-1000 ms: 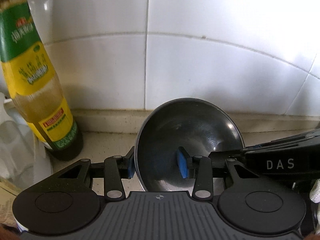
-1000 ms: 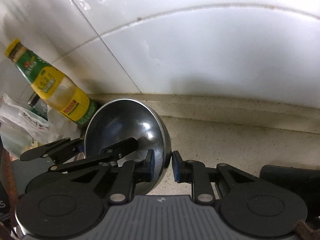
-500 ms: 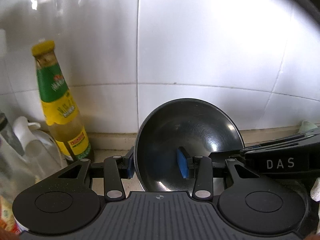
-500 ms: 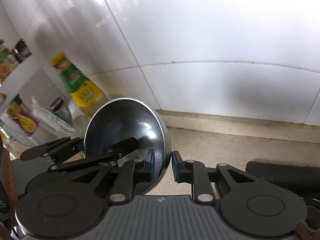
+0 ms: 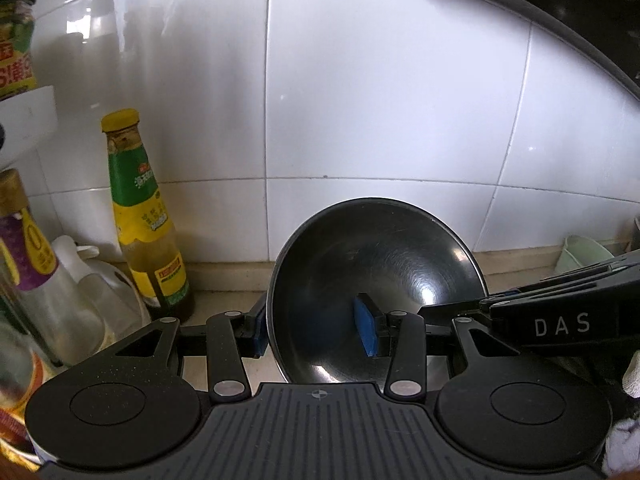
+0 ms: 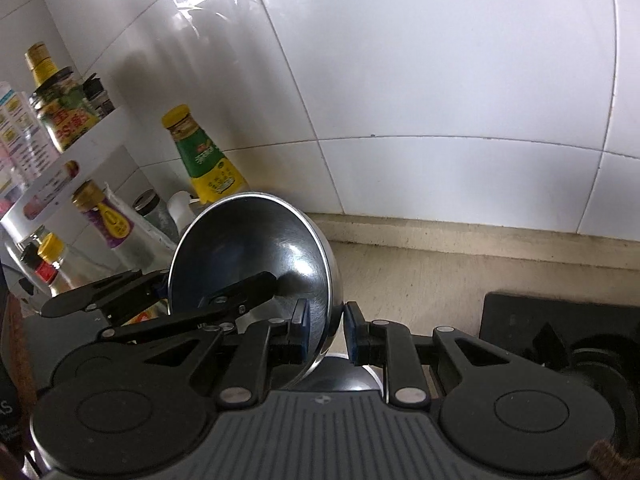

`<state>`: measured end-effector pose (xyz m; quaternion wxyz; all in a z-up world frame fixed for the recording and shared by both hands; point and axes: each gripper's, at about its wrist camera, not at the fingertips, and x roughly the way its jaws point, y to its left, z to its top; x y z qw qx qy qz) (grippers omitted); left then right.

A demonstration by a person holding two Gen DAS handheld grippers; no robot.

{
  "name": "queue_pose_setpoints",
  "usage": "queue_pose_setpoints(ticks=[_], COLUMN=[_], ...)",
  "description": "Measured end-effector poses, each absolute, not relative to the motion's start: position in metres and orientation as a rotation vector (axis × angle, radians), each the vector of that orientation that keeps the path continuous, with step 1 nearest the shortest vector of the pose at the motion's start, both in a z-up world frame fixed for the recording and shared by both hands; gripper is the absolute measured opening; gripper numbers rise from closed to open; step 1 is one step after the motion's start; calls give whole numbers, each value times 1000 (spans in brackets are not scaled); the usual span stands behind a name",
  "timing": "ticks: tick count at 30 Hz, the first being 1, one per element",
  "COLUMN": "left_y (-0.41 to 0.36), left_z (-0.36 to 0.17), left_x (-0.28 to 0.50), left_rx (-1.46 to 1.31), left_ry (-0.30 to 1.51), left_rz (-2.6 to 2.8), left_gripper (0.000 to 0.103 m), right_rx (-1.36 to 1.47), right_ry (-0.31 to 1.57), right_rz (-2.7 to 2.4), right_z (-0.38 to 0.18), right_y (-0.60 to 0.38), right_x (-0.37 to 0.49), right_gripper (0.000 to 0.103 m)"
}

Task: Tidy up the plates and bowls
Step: 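Lift the three nested steel bowls with the right tool, then carry the bowl stack with the right tool over the plates on the cloth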

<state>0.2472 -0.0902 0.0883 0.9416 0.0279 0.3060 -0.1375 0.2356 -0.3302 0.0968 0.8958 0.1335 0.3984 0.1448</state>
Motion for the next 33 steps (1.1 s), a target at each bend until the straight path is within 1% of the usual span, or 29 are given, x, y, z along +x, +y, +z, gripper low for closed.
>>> queue_pose_setpoints(ticks=[10,21,23,26,27,28,29,30,33], left_y=[-93,-94,-93,-90,-88,-86,-83,-80,-69], left_z=[68,32,26,20,19,18,18,18,18], left_x=[223,226,229,233,234,234,233,232,227], left_rx=[70,93,93,95,94,94,94,93,75], left_ry=[678,774,787,807,809,806,801,794,780], left_rz=[-316,-345,-345,-330,-331,-331,-331,-331,-355], left_gripper=[50,48,49,54,57,63,66,71,72], right_rx=[287,278,252,224,209,210,212,197,174], right_ry=[879,977,983,979,982,996,989,987,973], right_rz=[268,217,207,194,196,193,180,178,173], right_z=[79,42,37,32,30,28,27,27,27], right_y=[-324,-321,-318,-315,-313,-313,-314,-313,-316], right_x=[208,202,203,206,208,210,210,210,208], right_gripper=[19,18,18,18,18,19,22,23,23])
